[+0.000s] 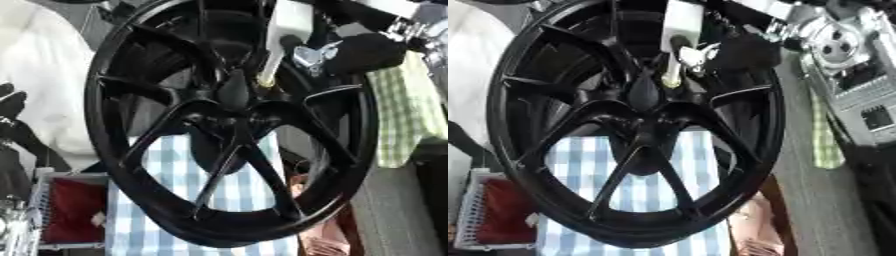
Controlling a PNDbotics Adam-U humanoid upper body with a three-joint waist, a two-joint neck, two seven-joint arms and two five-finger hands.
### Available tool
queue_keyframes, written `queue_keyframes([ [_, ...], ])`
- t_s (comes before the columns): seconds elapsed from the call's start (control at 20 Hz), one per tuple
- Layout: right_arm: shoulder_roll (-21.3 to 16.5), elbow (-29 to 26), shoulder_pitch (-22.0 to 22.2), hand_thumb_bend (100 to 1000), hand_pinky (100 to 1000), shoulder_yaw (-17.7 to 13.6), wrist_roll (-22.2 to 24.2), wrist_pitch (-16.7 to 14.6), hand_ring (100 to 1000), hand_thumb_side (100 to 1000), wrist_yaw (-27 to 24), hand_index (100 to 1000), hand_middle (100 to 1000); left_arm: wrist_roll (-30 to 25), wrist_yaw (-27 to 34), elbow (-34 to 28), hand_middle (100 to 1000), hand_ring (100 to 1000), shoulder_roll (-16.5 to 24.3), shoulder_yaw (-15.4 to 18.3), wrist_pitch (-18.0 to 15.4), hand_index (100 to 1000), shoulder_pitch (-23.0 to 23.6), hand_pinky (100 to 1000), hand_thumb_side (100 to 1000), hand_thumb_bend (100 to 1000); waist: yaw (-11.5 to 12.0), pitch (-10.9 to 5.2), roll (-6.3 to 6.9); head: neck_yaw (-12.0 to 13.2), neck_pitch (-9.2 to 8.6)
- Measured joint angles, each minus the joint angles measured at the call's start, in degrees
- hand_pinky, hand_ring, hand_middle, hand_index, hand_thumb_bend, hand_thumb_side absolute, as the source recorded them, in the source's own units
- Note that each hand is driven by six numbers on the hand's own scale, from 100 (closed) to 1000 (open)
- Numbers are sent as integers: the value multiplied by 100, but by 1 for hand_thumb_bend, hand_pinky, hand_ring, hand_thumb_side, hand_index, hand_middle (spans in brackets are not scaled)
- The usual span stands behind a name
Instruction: Pull the pin out of the wheel hub.
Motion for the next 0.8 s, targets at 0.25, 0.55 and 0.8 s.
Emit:
queue_keyframes([
  [0.25, -362, -1, -19, 100, 566, -449, -290, -55, 483, 398, -795, 531, 277, 2, 0, 0, 666, 719, 0, 0, 2, 770, 0, 861, 773, 129, -23, -3, 12, 50, 2],
  [0.55, -912, -2, 171, 100, 568, -958, -696, -124, 480, 405, -1667, 530, 271, 3, -1, 0, 666, 720, 0, 0, 3, 770, 1, 861, 770, 126, -94, -16, 24, 119, 7],
  [0.8, -1472, -4, 704, 100, 574, -1494, -1203, -165, 486, 390, -2228, 536, 278, 31, -15, 0, 666, 720, 1, 13, -3, 770, 1, 861, 764, 122, -161, -26, 86, 206, 7],
])
